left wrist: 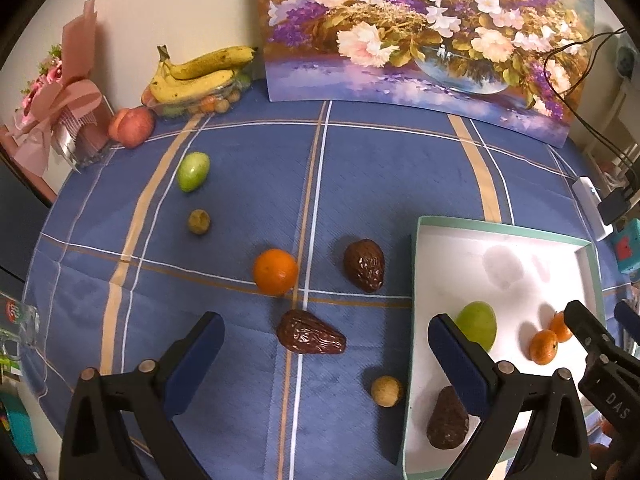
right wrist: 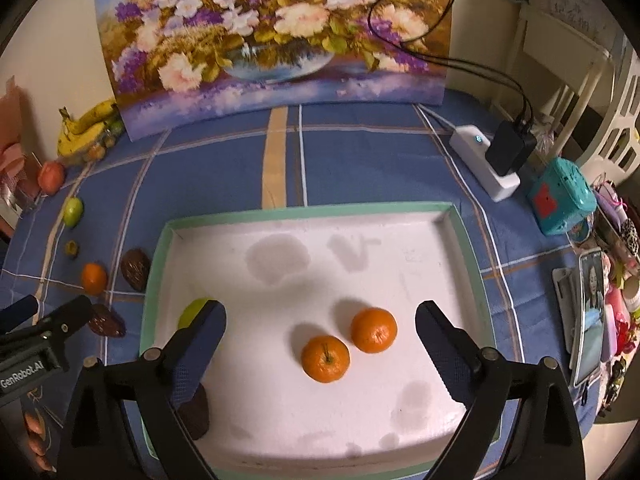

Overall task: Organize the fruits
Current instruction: 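Lift both open tools away from the tray toward the loose fruits, then grasp a small round tan fruit with the right tool while the left tool approaches a dried date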

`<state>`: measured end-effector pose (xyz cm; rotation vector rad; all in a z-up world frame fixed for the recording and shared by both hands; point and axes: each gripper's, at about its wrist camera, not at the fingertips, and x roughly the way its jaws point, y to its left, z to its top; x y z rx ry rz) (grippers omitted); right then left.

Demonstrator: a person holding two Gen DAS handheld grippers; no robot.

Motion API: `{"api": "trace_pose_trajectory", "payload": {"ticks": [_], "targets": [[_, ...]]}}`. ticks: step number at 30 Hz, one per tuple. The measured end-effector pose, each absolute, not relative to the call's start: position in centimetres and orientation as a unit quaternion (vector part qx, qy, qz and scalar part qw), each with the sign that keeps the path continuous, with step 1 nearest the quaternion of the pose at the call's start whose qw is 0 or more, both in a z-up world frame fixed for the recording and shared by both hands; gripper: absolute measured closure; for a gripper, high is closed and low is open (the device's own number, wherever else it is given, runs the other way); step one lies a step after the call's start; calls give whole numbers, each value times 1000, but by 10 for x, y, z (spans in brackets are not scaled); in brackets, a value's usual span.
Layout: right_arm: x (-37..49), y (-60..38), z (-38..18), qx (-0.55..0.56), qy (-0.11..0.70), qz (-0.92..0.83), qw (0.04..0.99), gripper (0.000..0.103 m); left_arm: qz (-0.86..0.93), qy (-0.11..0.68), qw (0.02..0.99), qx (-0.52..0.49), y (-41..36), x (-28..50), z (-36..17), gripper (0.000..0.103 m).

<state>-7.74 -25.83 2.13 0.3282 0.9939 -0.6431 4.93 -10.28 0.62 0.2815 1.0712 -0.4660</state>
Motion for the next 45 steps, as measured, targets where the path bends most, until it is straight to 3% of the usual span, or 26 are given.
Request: {"api": "trace_pose_trajectory", "payload": {"ticks": [16, 39, 45], "targets": [[-66, -246, 25, 153, 453, -275, 834, 7, -196, 484, 843, 127, -72, 71, 18, 0], [-8, -154, 28, 123, 437, -132, 881, 8, -146, 459, 871, 93, 4, 104, 49, 0], [-1, -138, 17, 99, 462, -112, 874, 22, -145, 470, 866, 95, 3, 106, 41, 0]]}}
